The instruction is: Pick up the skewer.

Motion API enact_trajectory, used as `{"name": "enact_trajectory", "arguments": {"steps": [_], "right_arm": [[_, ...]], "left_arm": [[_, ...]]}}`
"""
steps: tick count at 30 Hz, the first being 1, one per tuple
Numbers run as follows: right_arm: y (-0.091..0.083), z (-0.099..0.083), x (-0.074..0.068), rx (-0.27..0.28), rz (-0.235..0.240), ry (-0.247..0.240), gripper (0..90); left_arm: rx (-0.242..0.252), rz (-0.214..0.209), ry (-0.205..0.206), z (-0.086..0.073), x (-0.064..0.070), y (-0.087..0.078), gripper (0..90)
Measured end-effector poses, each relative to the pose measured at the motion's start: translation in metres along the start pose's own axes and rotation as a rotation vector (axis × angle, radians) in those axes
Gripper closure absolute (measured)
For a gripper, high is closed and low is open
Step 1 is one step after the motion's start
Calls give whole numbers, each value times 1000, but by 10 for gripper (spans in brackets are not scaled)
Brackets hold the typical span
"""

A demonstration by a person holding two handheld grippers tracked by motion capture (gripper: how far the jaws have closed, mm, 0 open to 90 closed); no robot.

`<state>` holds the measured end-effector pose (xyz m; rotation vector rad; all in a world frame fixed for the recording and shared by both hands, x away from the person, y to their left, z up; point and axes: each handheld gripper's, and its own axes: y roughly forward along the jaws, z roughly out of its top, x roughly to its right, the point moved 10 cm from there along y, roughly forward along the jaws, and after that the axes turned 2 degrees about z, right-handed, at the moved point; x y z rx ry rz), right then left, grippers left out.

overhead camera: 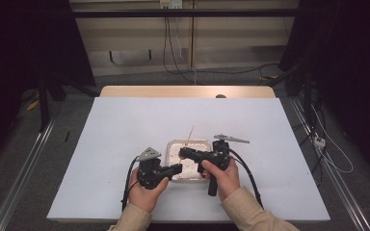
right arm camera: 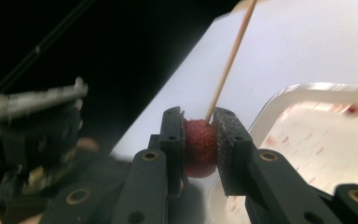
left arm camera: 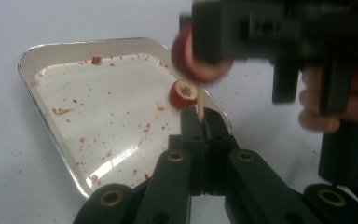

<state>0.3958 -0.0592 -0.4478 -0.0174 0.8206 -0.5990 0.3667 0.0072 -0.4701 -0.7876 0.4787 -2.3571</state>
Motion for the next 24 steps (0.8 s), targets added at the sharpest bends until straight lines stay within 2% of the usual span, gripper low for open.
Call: {"name": "enact_trajectory", "arguments": {"steps": [2, 5, 17, 19, 21, 23, 24], "right_arm": [[2, -3, -1, 0, -19, -30, 748], [2, -2, 0, 6, -1, -9, 747], [3, -1, 0, 13, -1, -16, 747], [2, -1, 1, 11, 2, -12, 747], [3, -1, 0, 14, 5, -25, 743], [3, -1, 1, 12, 4, -49, 707], [1, 0, 2, 13, -3, -60, 656]], "left_arm": [[1, 8, 4, 0, 0, 0, 897], [-5, 7, 3, -1, -1, 0, 897], [-4, 12, 6, -1, -2, -1, 896], [7, 10, -7, 0, -1, -1, 896], [5, 12, -2, -1, -2, -1, 896], [7, 22, -6, -1, -4, -3, 896], [10, 23, -5, 0, -6, -4, 895]]}}
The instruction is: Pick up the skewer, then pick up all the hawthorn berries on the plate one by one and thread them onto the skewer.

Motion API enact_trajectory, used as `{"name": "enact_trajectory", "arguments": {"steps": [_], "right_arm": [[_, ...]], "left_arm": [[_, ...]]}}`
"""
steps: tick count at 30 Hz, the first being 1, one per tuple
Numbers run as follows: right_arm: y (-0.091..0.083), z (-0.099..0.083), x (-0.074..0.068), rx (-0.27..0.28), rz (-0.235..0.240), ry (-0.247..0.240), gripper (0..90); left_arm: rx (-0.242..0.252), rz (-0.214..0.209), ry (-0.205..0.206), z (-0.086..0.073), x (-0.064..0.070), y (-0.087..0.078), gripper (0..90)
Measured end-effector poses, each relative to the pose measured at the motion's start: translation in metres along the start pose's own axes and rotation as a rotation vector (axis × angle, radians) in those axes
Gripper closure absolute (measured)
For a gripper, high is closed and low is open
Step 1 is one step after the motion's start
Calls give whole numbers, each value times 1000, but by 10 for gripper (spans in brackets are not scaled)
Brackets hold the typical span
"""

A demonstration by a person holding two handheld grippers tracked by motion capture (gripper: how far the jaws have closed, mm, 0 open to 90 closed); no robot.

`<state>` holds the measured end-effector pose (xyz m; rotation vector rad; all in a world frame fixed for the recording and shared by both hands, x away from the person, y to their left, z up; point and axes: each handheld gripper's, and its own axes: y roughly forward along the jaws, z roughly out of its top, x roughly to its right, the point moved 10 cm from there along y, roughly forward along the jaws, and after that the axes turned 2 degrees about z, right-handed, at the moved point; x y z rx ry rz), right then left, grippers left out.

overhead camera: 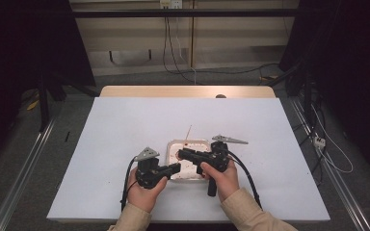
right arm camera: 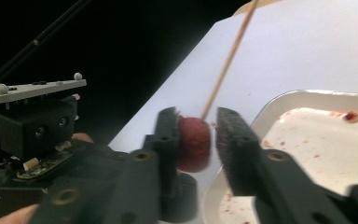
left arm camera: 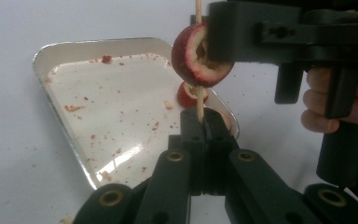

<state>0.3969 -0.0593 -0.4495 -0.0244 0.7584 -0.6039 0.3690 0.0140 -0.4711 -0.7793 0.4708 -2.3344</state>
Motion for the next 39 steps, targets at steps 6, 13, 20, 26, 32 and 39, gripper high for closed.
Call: {"name": "enact_trajectory", "arguments": {"steps": [6, 13, 20, 26, 32, 39], "right_arm": [[-16, 10, 15, 14, -66, -48, 344], [-29, 15, 37, -8, -151, -103, 230], [-36, 12, 54, -62, -230, -180, 166], [-38, 7, 66, -101, -281, -213, 188], [-40, -1, 75, -151, -310, -251, 283], [-38, -11, 77, -224, -292, -317, 599]], "left_arm": [[-1, 14, -3, -2, -9, -4, 895], [3, 22, 14, -2, -11, -10, 894], [3, 19, 24, -3, -15, -15, 894], [3, 13, 27, -4, -13, -14, 893], [0, 12, 26, -5, -15, -15, 893], [-5, 16, 30, -6, -15, -14, 893]]}}
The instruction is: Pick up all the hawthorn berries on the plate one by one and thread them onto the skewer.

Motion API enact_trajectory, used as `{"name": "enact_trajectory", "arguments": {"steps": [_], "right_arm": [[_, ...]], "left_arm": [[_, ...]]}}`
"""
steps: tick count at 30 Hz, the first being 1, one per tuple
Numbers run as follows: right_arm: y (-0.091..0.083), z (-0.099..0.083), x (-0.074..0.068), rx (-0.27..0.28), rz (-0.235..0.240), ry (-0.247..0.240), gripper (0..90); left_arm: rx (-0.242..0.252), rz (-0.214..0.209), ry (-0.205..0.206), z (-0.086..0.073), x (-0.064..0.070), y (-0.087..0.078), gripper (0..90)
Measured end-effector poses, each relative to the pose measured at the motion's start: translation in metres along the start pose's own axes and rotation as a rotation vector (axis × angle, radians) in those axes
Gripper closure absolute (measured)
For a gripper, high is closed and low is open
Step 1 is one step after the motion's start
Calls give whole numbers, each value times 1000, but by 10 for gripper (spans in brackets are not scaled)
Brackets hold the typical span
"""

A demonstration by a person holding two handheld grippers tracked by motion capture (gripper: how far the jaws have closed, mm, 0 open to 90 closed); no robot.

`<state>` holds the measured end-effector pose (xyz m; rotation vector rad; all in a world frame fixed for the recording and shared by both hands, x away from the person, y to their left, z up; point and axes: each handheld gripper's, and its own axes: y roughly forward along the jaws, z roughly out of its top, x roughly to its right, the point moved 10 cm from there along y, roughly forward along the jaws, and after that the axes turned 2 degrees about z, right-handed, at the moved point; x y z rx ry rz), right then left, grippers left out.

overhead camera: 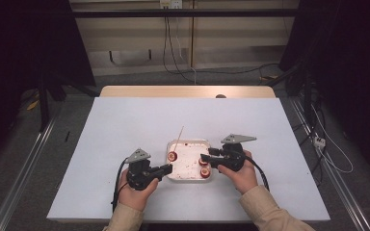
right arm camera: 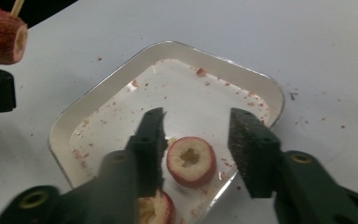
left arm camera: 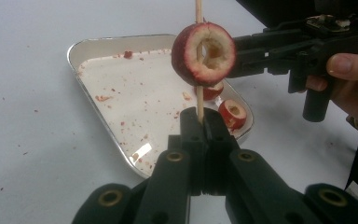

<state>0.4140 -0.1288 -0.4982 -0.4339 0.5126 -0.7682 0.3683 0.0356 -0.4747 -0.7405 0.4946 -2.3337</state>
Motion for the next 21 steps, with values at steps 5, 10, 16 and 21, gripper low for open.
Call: {"name": "enact_trajectory", "arguments": {"steps": [5, 10, 16, 21], "right_arm": [[3, -4, -2, -16, 13, -19, 631], [6, -7, 1, -17, 9, -9, 631], [9, -10, 2, -28, 9, -1, 624], [13, -14, 1, -35, 20, 17, 631]], "left_arm": [[0, 0, 2, 0, 0, 0, 892], [0, 3, 5, 0, 0, 0, 893], [-7, 2, 8, 0, 0, 0, 893], [-2, -1, 8, 0, 0, 0, 892]]}}
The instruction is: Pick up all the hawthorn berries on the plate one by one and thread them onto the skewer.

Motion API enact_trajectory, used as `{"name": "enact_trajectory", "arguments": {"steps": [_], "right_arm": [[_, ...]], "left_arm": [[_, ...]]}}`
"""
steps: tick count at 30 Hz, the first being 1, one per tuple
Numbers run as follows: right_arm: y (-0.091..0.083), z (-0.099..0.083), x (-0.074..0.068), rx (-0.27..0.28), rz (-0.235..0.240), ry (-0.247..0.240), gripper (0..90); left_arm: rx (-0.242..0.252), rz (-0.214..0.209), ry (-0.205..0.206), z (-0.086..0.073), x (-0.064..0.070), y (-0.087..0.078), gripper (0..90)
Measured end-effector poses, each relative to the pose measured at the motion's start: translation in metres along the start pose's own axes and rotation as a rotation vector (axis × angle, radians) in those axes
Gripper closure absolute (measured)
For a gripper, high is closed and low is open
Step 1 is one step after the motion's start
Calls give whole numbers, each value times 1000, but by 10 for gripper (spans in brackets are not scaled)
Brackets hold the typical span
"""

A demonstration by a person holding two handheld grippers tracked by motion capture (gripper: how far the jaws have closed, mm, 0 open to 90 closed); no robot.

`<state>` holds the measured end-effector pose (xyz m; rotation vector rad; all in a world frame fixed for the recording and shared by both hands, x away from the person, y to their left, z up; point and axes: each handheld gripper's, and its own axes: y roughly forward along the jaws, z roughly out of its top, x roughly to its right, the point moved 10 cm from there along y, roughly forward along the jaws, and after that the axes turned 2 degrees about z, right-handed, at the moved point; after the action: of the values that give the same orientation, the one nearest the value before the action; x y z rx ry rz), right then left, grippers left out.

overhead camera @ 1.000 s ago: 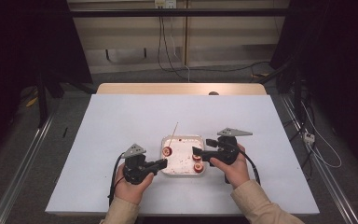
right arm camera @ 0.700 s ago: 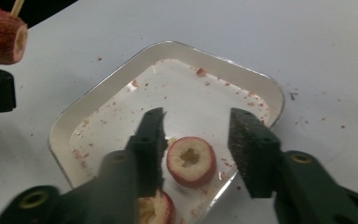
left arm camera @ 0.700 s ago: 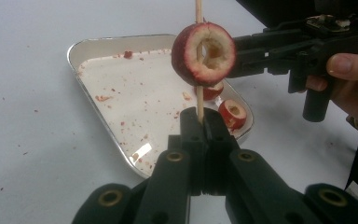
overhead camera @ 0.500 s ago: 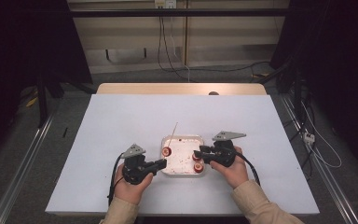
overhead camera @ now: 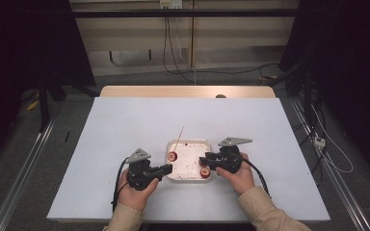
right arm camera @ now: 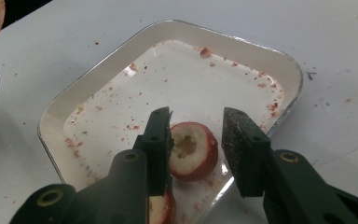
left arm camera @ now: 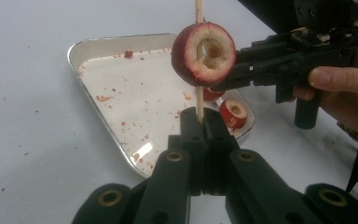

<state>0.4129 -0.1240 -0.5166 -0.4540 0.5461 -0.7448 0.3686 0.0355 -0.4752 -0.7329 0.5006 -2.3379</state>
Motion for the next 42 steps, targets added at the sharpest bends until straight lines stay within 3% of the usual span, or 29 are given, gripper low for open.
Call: {"name": "enact_trajectory", "arguments": {"steps": [11, 14, 16, 24, 26, 34, 42], "right_arm": [[4, -3, -6, -9, 28, 50, 668], [6, -7, -7, -26, 30, 64, 717], [7, -7, -8, -18, 49, 94, 722], [-11, 20, -4, 129, 90, 270, 725], [-17, 29, -2, 158, 86, 288, 725], [-35, 57, -6, 247, 79, 303, 726], [-40, 71, -12, 270, 70, 282, 727]], "left_arm": [[0, -8, -5, 0, 2, -1, 892], [7, -9, -6, 1, 2, -1, 892], [7, -10, -8, 1, 2, -1, 892], [-19, -33, -6, -2, 8, 2, 893], [-30, -38, -2, -4, 11, 4, 893], [-73, -61, 23, -12, 22, 11, 893], [-86, -68, 31, -14, 24, 13, 893]]}}
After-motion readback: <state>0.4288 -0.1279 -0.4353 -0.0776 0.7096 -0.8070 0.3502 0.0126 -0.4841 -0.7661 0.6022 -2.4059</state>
